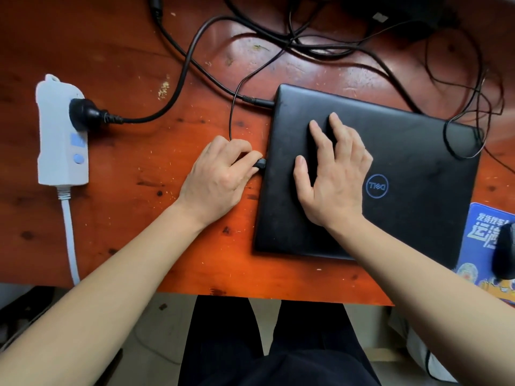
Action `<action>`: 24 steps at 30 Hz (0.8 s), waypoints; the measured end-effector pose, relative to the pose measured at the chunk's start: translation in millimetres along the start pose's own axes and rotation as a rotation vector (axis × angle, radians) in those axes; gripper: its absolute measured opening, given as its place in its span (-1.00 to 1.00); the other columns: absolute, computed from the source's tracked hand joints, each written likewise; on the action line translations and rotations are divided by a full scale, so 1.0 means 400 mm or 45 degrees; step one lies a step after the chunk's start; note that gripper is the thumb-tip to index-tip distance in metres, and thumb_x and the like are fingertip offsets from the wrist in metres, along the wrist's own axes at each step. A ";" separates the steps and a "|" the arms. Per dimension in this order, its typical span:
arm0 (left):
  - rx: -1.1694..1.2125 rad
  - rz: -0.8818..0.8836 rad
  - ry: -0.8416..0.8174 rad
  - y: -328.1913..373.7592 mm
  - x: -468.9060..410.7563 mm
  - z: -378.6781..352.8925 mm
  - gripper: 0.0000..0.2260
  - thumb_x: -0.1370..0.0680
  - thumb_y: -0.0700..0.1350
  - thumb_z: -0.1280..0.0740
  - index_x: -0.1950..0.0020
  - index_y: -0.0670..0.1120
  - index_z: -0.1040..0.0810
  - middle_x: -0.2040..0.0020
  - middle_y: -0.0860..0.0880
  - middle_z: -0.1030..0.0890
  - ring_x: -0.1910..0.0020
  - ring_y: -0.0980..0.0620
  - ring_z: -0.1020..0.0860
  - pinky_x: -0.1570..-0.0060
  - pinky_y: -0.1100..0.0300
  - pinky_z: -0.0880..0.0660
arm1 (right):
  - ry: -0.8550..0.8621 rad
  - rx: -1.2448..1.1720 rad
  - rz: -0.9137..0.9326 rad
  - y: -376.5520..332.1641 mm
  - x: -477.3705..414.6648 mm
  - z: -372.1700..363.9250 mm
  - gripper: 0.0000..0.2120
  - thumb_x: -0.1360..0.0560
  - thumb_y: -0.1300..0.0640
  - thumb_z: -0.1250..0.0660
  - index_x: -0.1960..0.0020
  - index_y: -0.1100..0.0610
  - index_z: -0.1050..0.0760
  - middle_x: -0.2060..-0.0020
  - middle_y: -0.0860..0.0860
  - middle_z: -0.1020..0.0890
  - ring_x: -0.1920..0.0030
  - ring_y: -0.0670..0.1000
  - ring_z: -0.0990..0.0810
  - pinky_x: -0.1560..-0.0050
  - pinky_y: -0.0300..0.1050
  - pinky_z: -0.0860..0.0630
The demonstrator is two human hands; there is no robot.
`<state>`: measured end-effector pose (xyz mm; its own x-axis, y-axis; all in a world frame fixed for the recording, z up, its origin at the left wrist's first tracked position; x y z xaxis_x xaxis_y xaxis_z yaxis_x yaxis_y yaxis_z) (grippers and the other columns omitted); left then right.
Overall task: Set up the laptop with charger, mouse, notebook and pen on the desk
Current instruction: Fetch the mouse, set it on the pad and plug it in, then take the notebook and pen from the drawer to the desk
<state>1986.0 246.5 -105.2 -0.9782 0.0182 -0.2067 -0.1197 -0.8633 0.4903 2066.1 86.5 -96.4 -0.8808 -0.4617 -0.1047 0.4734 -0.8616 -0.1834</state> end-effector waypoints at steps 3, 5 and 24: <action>-0.023 0.004 0.008 -0.001 0.005 -0.003 -0.80 -0.63 -0.16 -0.31 -0.18 -0.22 -0.63 -0.03 -0.18 -0.58 0.14 -0.14 -0.44 0.14 -0.03 -0.48 | 0.001 -0.014 0.007 0.000 0.000 -0.006 -0.47 -0.57 -0.11 -0.21 -0.48 0.07 -0.37 -0.50 0.12 -0.33 -0.44 0.18 -0.30 -0.36 0.10 -0.19; -0.021 0.054 0.002 -0.001 0.006 0.000 -0.79 -0.61 -0.15 -0.32 -0.19 -0.19 -0.64 -0.05 -0.19 -0.57 0.15 -0.12 -0.44 0.15 -0.04 -0.48 | -0.039 -0.001 0.000 0.000 0.000 -0.011 -0.46 -0.58 -0.13 -0.19 -0.50 0.06 -0.35 -0.51 0.12 -0.31 -0.45 0.17 -0.28 -0.37 0.10 -0.17; -0.486 0.734 0.241 0.151 -0.089 0.569 -0.53 -0.64 0.08 -0.23 -0.52 -0.06 -0.38 -0.60 -0.15 -0.21 -0.36 -0.24 -0.45 -0.24 -0.16 -0.46 | -0.068 -0.176 0.396 -0.014 -0.228 0.467 -0.45 -0.61 -0.06 -0.27 -0.52 0.18 -0.34 -0.54 0.27 -0.26 -0.51 0.26 -0.28 -0.45 0.14 -0.32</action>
<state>1974.9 308.5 124.6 -0.8175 -0.5520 -0.1645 0.5090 -0.8260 0.2423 2142.7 94.2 96.8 -0.6916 -0.7113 -0.1255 0.7123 -0.6429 -0.2816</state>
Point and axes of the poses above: each hand's wrist, its own x-axis away from the middle knuckle, its own z-axis out of the back of the hand, y = z × x, the point moved 9 cm from there along -x, towards the middle knuckle
